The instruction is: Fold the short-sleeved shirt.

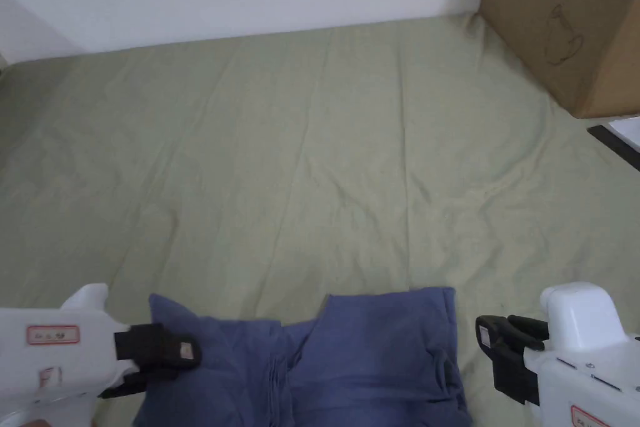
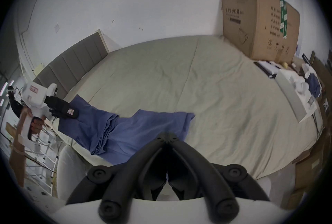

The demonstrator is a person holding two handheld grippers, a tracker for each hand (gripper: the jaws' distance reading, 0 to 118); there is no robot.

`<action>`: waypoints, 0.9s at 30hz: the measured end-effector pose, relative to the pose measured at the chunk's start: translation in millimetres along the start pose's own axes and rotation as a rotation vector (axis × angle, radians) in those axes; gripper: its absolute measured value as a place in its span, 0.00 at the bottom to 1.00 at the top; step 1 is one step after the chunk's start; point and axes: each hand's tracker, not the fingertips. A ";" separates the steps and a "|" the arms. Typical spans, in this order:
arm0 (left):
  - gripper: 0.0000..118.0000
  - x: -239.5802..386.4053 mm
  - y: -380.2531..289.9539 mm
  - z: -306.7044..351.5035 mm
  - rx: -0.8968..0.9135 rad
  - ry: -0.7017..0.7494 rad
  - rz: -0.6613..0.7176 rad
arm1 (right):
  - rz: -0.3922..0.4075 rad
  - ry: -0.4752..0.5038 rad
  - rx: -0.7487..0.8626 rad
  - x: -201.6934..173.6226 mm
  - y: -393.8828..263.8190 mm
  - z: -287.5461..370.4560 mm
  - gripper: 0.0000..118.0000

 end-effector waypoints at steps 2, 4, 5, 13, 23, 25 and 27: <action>0.08 30.2 -3.9 -7.0 -0.018 -0.002 -0.078 | 0.010 -0.006 0.008 4.3 -1.2 4.2 0.00; 0.08 61.3 -8.6 -19.4 -0.037 -0.020 -0.135 | 0.027 -0.020 0.008 10.4 -3.4 7.2 0.00; 0.08 76.2 -9.5 -27.3 -0.058 -0.037 -0.158 | 0.034 -0.027 0.008 12.8 -5.2 8.6 0.00; 0.08 168.8 -13.5 -137.2 -0.243 -0.068 -0.320 | 0.038 -0.049 0.004 29.1 -22.3 19.0 0.00; 0.91 179.7 -28.1 -182.5 -0.350 -0.107 -0.319 | -0.006 -0.062 -0.035 38.2 -35.4 20.2 0.00; 0.96 167.4 -20.1 -163.5 -0.280 -0.119 -0.287 | 0.000 -0.059 -0.041 37.1 -35.7 18.6 0.00; 0.96 154.0 -11.1 -144.2 -0.223 -0.093 -0.244 | 0.002 -0.054 -0.046 35.4 -36.0 15.9 0.00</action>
